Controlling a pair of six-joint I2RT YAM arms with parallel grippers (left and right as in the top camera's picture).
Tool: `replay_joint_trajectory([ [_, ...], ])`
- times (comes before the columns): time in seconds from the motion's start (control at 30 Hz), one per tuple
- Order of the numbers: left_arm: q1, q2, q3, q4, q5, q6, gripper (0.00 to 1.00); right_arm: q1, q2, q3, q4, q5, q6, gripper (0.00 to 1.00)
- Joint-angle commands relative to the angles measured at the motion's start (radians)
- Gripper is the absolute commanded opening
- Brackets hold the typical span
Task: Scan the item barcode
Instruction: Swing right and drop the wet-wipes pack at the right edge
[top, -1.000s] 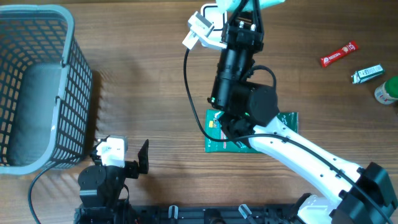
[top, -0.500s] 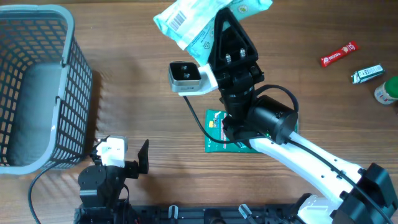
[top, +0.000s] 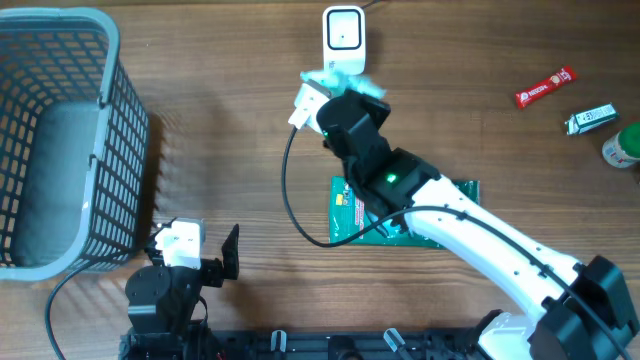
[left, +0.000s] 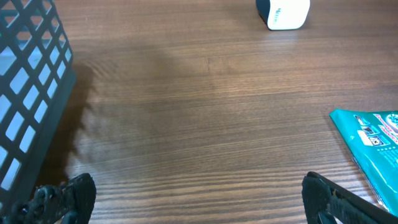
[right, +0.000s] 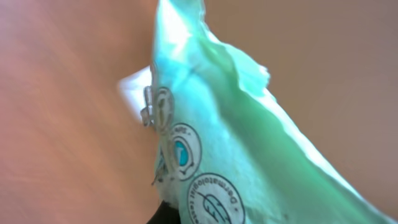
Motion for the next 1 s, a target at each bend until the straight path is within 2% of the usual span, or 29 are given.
replay_joint_trajectory([
  [0.0, 0.004, -0.006, -0.005, 0.002, -0.005, -0.010, 1.00, -0.136, -0.012, 0.019, 0.055, -0.622, 0.607, 0.04],
  [0.03, 0.004, -0.006, -0.005, 0.002, -0.005, -0.009, 1.00, -0.193, -0.007, 0.019, 0.097, -0.835, 0.718, 0.04],
  [0.1, 0.004, -0.006, -0.005, 0.002, -0.005, -0.010, 1.00, -0.281, 0.020, 0.019, 0.188, -1.062, 0.872, 0.04],
  [0.23, 0.004, -0.006, -0.005, 0.002, -0.005, -0.009, 1.00, -0.433, 0.147, 0.019, 0.404, -1.254, 1.237, 0.04],
  [0.33, 0.004, -0.006, -0.005, 0.002, -0.005, -0.010, 1.00, -0.490, 0.281, 0.019, 0.638, -1.342, 1.462, 0.04],
  [0.37, 0.004, -0.006, -0.005, 0.002, -0.005, -0.009, 1.00, -0.511, 0.376, 0.026, 0.788, -1.349, 1.604, 0.04],
  [0.43, 0.004, -0.006, -0.005, 0.002, -0.005, -0.009, 1.00, -0.519, 0.460, 0.055, 0.879, -1.349, 1.691, 0.04],
  [0.6, 0.004, -0.006, -0.005, 0.002, -0.005, -0.009, 1.00, -0.515, 0.666, 0.262, 0.879, -1.349, 1.747, 0.04],
  [0.73, 0.004, -0.006, -0.005, 0.002, -0.005, -0.009, 1.00, -0.519, 0.737, 0.412, 0.724, -1.263, 1.730, 0.04],
  [0.83, 0.004, -0.006, -0.005, 0.002, -0.005, -0.010, 1.00, -0.518, 0.736, 0.440, 0.621, -1.218, 1.700, 0.04],
  [0.97, 0.004, -0.006, -0.005, 0.002, -0.005, -0.009, 1.00, -0.518, 0.736, 0.440, 0.585, -1.213, 1.685, 0.05],
])
